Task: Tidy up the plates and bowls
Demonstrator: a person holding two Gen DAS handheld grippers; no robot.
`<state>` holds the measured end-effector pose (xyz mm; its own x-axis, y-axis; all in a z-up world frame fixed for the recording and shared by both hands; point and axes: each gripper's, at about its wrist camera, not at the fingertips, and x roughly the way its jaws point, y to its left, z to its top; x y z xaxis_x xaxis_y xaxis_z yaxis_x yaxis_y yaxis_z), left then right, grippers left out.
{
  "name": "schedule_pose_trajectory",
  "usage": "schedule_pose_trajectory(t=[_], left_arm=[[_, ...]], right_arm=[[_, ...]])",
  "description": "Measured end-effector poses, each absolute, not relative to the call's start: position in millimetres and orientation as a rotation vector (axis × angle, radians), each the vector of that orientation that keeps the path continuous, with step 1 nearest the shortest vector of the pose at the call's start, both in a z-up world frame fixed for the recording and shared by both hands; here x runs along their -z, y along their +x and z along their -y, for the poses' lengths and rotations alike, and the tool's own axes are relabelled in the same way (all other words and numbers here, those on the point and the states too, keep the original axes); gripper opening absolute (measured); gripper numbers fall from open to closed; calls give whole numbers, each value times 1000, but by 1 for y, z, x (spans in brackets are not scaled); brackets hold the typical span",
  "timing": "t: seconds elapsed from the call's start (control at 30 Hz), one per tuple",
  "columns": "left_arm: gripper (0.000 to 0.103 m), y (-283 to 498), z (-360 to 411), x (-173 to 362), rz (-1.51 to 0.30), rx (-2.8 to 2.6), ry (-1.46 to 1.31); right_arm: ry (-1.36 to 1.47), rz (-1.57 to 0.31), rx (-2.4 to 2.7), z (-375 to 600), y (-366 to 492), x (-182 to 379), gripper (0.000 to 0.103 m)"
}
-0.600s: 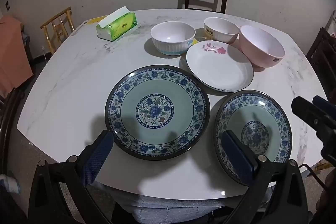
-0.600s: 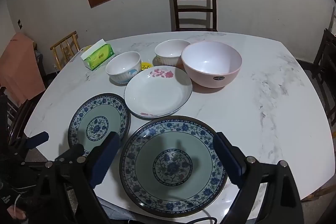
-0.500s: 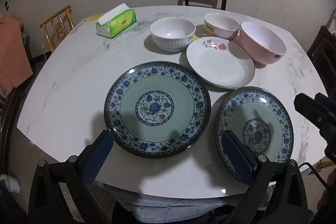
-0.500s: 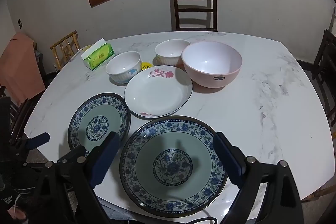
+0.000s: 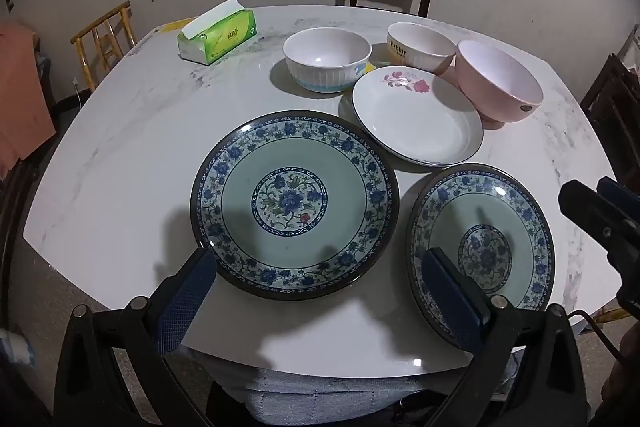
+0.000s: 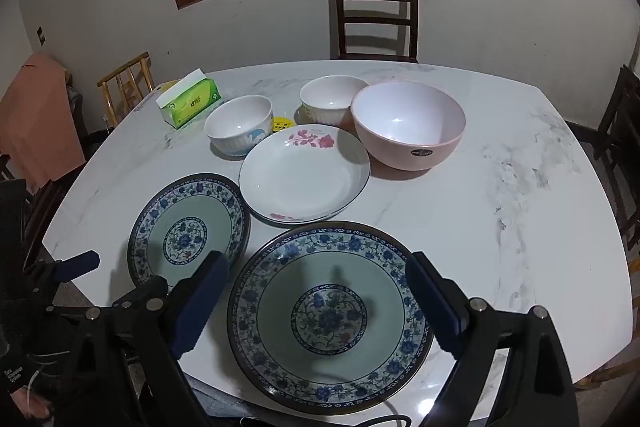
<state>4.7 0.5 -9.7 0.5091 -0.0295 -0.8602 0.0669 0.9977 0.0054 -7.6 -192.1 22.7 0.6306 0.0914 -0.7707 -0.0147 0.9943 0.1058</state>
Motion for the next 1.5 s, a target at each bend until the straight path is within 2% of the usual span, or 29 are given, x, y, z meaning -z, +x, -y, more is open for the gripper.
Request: schedule_pose_trajectory(t=[1.5], left_arm=[[102, 9, -4, 22, -1067, 50, 26]], right_arm=[[101, -921, -72, 190, -4, -12, 92]])
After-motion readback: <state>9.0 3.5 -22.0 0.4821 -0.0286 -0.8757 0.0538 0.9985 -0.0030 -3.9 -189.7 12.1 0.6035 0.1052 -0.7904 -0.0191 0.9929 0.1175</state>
